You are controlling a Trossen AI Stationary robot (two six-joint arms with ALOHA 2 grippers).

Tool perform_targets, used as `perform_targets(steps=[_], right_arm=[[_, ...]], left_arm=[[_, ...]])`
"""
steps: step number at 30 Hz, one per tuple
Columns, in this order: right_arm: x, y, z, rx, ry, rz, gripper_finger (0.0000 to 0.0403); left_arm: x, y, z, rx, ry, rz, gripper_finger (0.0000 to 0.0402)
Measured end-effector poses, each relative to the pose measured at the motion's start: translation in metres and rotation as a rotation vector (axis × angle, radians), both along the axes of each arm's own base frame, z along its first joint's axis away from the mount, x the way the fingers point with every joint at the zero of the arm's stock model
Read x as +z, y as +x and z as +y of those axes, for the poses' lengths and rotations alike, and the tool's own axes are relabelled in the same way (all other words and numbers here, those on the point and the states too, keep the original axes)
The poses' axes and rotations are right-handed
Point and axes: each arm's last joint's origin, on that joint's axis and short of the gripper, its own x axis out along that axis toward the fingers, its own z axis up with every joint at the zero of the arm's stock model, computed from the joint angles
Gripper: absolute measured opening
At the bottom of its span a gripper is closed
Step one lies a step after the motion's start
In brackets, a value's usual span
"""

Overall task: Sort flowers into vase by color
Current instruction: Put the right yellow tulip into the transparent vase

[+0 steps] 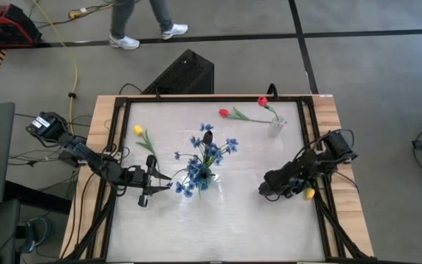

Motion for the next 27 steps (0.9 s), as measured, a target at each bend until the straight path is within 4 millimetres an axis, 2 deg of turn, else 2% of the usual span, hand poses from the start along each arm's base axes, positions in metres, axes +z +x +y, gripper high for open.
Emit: perform_targets(steps=[4,9,12,16,18,23,27], right_arm=[[-0.005,-0.005,0.001,0.007,-0.011,0.05,0.0175],[-0.005,-0.008,0.0,-0.009,-0.032,0.018,0.0158],[-0.001,-0.004,0.0,0.004,-0.074,-0.066,0.0158],[0.016,-0.005,-0.001,-0.02,-0.119,-0.094,0.0157],[0.023,-0.003,-0.001,-0.033,-0.125,-0.169,0.0157],[0.023,0.004,0.0,-0.051,-0.127,-0.318,0.0157],[0.019,0.005,0.001,-0.039,-0.136,-0.312,0.0157]], left_arm=[[0.0,0.0,0.0,-0.003,-0.009,0.0,0.0137],[0.0,0.0,-0.001,-0.026,-0.011,-0.003,0.0137],[0.001,0.0,-0.001,-0.027,-0.012,-0.005,0.0137],[0.001,0.0,-0.001,-0.026,-0.012,-0.006,0.0137],[0.001,0.0,-0.001,-0.027,-0.012,-0.006,0.0137],[0.001,0.0,-0.001,-0.024,-0.007,-0.009,0.0137],[0.001,0.0,-0.001,-0.024,-0.006,-0.008,0.0137]])
